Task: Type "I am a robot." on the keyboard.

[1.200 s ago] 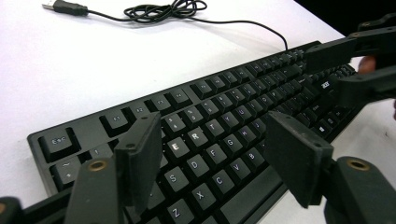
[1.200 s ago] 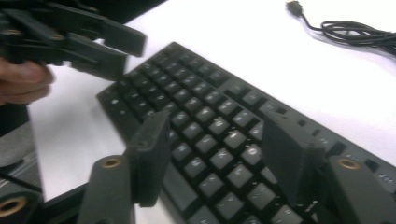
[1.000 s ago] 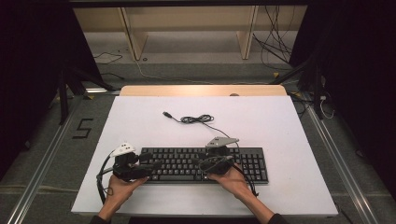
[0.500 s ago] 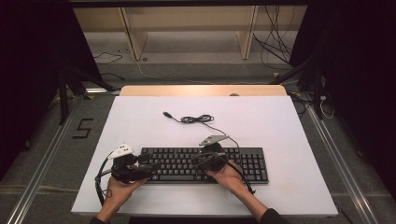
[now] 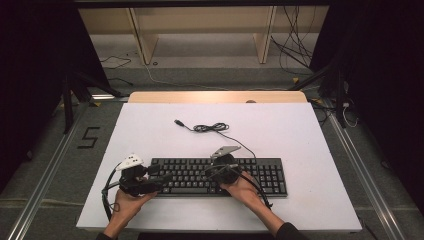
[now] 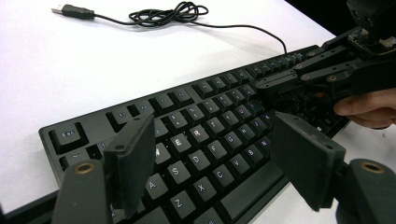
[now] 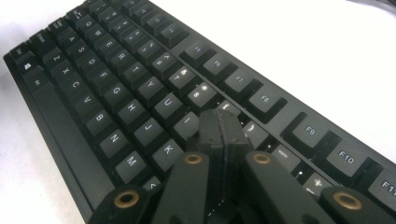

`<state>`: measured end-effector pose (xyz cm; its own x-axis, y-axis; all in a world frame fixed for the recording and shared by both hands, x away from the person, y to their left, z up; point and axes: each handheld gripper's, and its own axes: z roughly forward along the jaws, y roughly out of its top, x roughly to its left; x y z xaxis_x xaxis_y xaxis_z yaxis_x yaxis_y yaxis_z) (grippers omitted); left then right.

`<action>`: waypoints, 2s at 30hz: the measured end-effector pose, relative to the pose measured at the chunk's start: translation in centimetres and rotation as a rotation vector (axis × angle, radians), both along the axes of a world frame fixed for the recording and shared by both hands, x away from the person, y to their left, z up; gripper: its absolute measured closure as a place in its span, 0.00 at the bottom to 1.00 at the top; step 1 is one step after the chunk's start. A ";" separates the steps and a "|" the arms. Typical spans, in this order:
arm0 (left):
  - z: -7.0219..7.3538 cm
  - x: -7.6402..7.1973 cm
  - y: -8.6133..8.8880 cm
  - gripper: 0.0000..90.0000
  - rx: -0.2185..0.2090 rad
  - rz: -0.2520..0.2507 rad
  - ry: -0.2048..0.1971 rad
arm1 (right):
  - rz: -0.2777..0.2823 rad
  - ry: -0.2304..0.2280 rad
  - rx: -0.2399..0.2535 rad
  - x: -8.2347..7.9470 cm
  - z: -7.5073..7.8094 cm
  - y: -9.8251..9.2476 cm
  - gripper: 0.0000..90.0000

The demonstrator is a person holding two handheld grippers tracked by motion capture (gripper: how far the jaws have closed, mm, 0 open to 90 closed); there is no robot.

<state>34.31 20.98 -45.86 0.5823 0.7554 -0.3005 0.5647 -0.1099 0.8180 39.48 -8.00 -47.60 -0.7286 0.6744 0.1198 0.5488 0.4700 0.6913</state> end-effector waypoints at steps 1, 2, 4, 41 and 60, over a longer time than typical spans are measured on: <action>0.0 0.0 0.0 0.34 0.001 0.000 0.000 | -0.004 0.003 0.003 0.0 0.0 0.0 1.00; 0.0 0.0 0.0 0.34 0.000 0.000 0.000 | -0.006 0.005 0.005 0.0 0.0 0.0 1.00; 0.0 0.0 0.0 0.34 -0.003 0.003 0.001 | -0.010 0.007 0.010 0.0 0.0 -0.1 1.00; -0.3 1.4 -2.4 0.83 0.090 -0.074 0.009 | -0.001 -0.052 0.252 -4.4 3.4 -4.6 0.39; -0.7 3.3 -3.7 0.99 0.145 -0.077 0.064 | 0.008 -0.055 0.264 -5.1 3.5 -4.9 0.37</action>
